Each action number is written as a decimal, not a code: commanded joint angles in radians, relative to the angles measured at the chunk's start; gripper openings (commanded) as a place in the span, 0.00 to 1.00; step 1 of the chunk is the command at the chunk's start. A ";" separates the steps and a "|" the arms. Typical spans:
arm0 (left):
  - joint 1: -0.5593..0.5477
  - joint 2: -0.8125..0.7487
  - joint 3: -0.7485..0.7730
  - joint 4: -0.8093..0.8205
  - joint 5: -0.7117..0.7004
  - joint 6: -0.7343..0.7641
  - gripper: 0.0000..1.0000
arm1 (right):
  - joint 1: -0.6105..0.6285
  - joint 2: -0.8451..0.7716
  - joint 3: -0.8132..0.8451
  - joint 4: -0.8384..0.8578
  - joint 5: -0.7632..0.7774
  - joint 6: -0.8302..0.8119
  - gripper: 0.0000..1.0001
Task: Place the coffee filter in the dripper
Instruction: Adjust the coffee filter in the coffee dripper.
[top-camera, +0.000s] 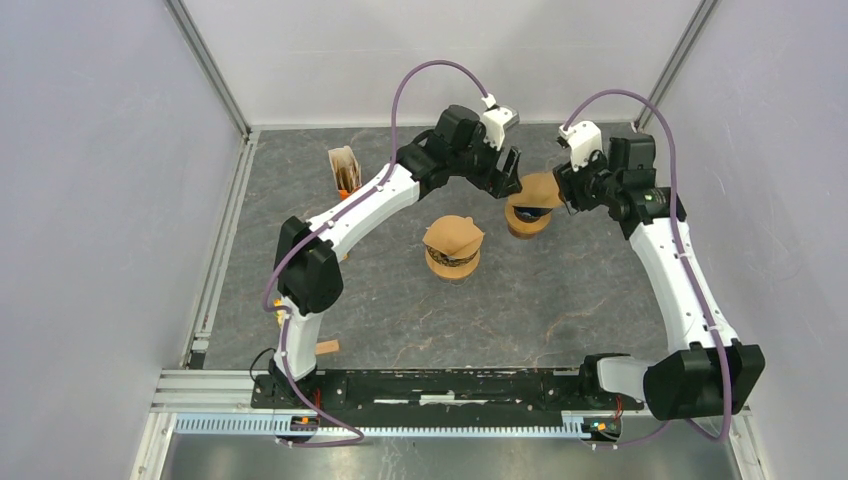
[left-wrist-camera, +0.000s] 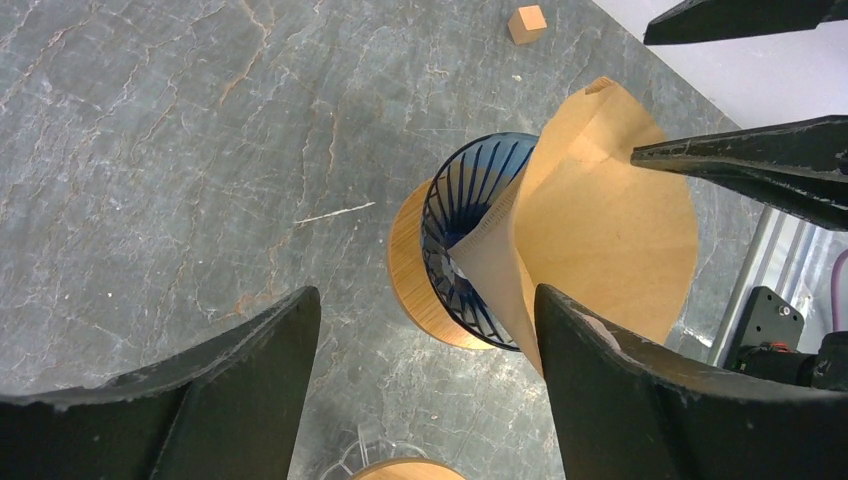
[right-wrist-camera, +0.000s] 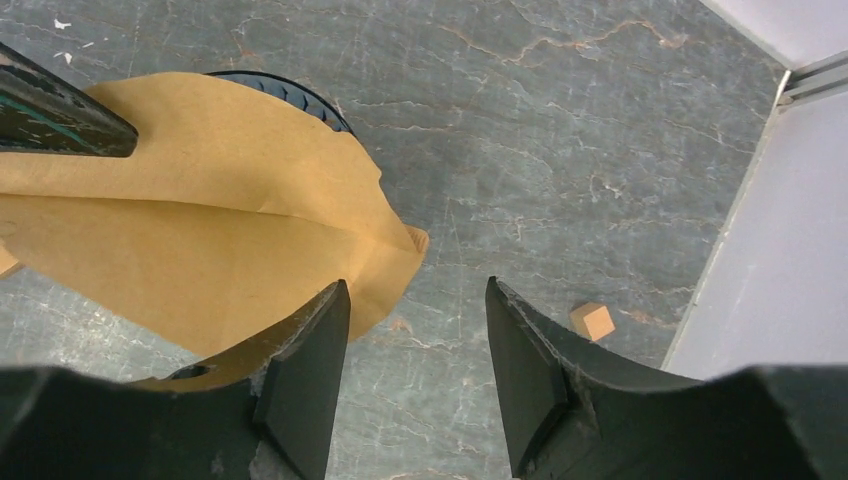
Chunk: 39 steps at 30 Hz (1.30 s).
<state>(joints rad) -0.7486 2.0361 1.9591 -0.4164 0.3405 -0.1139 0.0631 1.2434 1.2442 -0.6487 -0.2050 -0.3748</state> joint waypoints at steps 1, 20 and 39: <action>-0.006 -0.001 0.021 0.030 -0.015 0.000 0.84 | -0.006 0.004 -0.019 0.059 -0.045 0.014 0.57; -0.006 0.006 -0.049 0.060 -0.038 0.045 0.84 | -0.005 0.022 -0.081 0.115 -0.105 0.025 0.54; -0.006 0.010 0.022 0.022 -0.034 0.107 0.89 | -0.005 0.002 0.184 -0.150 -0.263 -0.253 0.81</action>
<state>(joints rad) -0.7486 2.0369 1.9289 -0.4026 0.3134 -0.0578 0.0624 1.2594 1.3659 -0.6792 -0.3660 -0.4942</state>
